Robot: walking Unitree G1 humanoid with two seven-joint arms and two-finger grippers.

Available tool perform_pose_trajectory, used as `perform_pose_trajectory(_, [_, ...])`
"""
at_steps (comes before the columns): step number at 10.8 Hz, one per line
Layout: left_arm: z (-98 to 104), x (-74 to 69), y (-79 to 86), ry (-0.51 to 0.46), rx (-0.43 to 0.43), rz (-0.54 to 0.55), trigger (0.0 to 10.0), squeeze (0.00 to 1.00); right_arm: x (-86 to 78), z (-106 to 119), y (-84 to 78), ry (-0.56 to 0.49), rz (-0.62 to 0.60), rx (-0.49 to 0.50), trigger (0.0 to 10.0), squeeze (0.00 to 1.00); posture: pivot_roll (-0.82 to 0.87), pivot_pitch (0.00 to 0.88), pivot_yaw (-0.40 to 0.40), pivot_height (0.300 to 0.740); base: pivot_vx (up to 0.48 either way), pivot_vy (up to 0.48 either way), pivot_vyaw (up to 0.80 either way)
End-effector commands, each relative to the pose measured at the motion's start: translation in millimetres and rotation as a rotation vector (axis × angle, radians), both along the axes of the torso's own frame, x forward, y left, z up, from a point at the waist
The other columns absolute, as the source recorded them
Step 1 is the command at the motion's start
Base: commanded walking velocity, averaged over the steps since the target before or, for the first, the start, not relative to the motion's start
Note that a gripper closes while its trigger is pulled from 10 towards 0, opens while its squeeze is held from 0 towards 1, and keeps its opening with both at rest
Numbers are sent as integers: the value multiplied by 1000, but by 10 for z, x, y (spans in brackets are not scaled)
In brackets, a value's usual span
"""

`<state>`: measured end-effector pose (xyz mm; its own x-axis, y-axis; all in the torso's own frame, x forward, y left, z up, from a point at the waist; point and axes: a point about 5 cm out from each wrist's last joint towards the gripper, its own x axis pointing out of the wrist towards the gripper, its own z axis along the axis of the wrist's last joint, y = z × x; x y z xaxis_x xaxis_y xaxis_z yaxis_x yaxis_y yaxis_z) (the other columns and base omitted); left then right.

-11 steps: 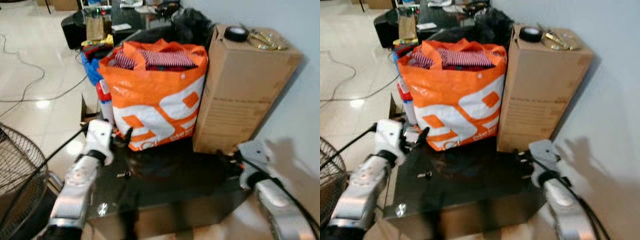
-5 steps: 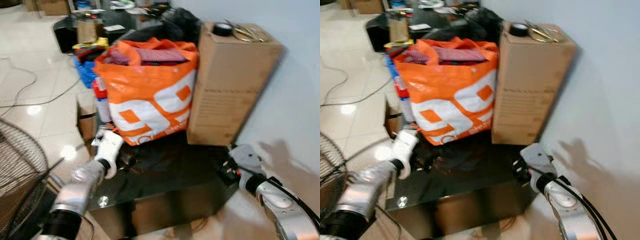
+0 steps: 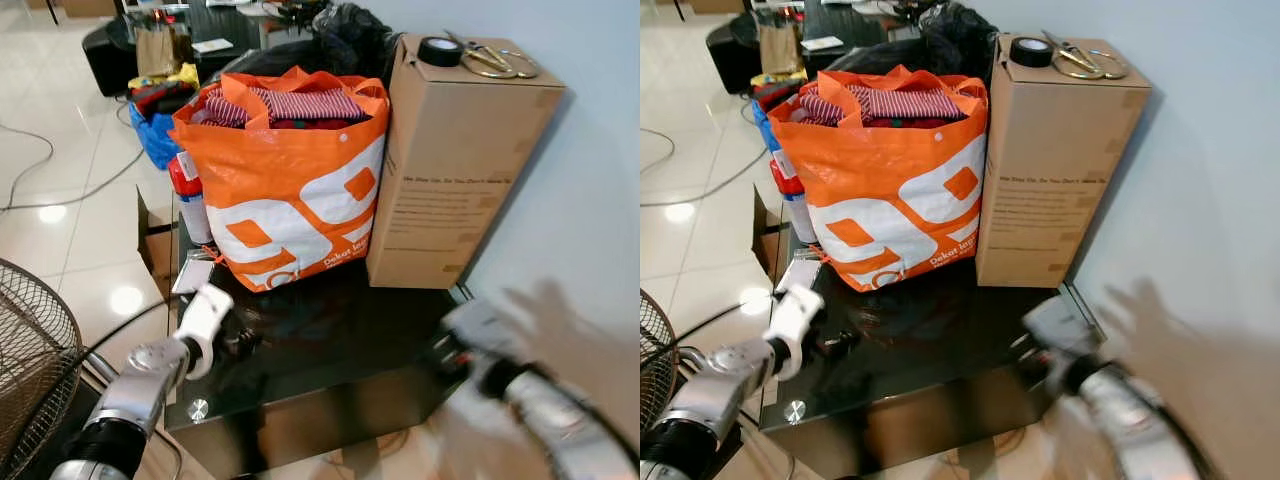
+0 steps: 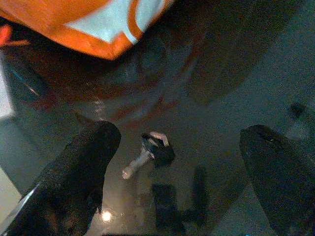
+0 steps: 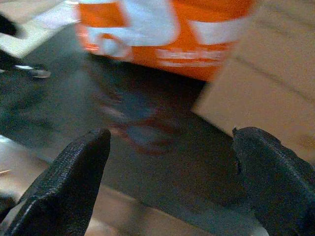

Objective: Hang keys on a hook

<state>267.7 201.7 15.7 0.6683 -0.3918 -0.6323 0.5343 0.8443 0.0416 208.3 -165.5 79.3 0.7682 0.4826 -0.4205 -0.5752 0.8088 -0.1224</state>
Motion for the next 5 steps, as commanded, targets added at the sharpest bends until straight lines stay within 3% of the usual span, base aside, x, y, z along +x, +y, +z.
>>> perform_pose_trajectory(1, [-3,17,-17,-3,26,-41,10000,1000,-42,11,5,13,32,14,10000,0,-134,0,-29,740,0,0,0])
perform_pose_trajectory(3, [-89,11,-35,26,51,-58,10000,1000,-119,17,41,35,81,23,10000,0,-137,0,-37,740,0,0,0])
perform_pose_trajectory(4, [-179,0,-8,51,95,-29,10000,835,-137,41,60,35,90,30,10000,0,-142,0,-37,740,0,0,0])
perform_pose_trajectory(5, [-202,4,4,54,104,-11,10000,0,-145,47,65,35,91,34,10000,0,-142,0,-42,740,0,0,0])
